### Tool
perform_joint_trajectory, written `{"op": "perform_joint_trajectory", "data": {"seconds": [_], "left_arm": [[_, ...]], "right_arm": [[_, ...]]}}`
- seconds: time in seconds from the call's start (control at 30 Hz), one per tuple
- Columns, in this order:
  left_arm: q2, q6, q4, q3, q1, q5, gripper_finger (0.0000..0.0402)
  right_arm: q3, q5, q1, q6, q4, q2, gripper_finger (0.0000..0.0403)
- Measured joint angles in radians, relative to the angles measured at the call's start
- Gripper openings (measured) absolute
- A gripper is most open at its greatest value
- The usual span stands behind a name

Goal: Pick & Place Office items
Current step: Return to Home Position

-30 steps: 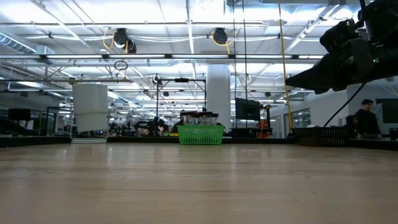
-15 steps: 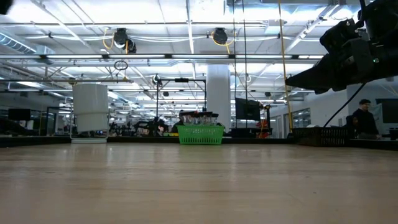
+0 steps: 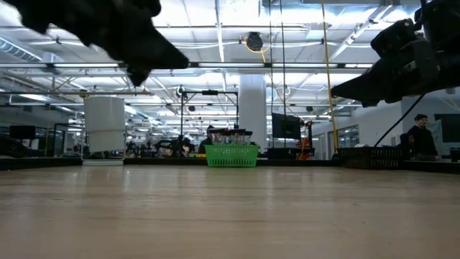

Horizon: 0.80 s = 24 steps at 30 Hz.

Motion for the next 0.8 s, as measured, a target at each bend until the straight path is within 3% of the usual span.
{"op": "perform_joint_trajectory", "data": {"seconds": [0.1,0.2,0.47,0.63,0.8], "left_arm": [[0.001,0.201,0.290,-0.103,0.125,0.090,0.0006],[-0.008,0.332,0.441,-0.174,0.222,0.078,0.0007],[-0.110,0.400,0.470,-0.294,0.322,0.112,0.0014],[-0.285,0.382,0.473,-0.419,0.352,0.109,0.0008],[-0.454,0.369,0.473,-0.524,0.390,0.113,0.0010]], "right_arm": [[0.000,-0.001,0.000,-0.014,-0.011,-0.015,0.0001],[0.000,-0.003,-0.011,-0.020,-0.032,-0.034,0.0000],[0.013,-0.111,-0.120,-0.011,-0.139,-0.163,0.0000],[0.143,-0.127,-0.217,-0.021,-0.623,-0.288,0.0000],[0.190,-0.133,-0.273,-0.099,-0.741,-0.419,0.0000]]}}
